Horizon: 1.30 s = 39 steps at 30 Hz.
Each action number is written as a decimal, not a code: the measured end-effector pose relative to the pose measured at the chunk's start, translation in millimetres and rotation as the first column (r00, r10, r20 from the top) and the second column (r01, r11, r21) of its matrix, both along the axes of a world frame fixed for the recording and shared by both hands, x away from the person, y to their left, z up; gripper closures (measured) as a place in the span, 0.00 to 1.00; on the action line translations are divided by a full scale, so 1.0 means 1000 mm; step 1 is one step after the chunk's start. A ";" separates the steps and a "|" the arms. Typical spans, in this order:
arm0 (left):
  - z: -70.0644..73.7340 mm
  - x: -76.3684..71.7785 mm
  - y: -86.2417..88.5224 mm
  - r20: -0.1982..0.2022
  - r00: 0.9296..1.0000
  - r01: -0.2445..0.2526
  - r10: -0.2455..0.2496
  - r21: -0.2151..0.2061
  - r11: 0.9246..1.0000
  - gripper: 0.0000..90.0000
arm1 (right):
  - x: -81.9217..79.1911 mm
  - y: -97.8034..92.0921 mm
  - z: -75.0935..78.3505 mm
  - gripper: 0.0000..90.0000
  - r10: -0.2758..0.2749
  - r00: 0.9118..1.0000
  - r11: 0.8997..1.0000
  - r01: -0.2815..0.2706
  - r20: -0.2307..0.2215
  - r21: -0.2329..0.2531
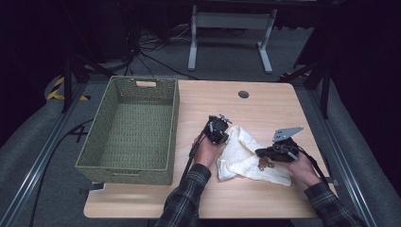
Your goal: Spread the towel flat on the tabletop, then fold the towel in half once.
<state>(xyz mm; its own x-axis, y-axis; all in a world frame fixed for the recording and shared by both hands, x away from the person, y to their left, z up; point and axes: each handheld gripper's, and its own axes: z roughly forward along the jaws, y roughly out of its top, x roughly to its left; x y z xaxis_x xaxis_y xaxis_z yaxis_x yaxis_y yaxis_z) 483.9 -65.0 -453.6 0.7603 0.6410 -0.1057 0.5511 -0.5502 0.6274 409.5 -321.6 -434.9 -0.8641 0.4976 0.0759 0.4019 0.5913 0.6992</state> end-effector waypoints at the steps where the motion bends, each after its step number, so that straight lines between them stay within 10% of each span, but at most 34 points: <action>1: 0.000 0.000 0.000 -0.001 1.000 -0.001 0.001 0.002 1.000 0.98 | -0.002 0.001 0.000 0.95 0.009 1.000 1.000 -0.009 0.003 0.000; 9: 0.000 0.000 0.000 -0.001 1.000 0.001 -0.001 -0.001 1.000 0.98 | 0.013 -0.018 0.027 0.87 -0.099 0.992 0.994 0.094 0.077 0.063; 21: 0.000 0.000 0.000 0.001 1.000 0.001 -0.001 -0.003 1.000 0.98 | 0.043 -0.019 0.003 0.75 -0.145 0.989 0.987 0.145 -0.001 0.069; 29: -0.001 0.001 0.001 0.000 1.000 0.000 0.000 -0.010 1.000 0.98 | 0.049 -0.012 -0.012 0.93 -0.121 0.991 0.992 0.122 -0.055 0.020; 39: 0.009 0.005 0.004 0.009 1.000 -0.024 0.024 -0.056 0.998 0.98 | 0.047 -0.023 0.003 1.00 -0.161 0.987 0.986 0.159 0.025 0.046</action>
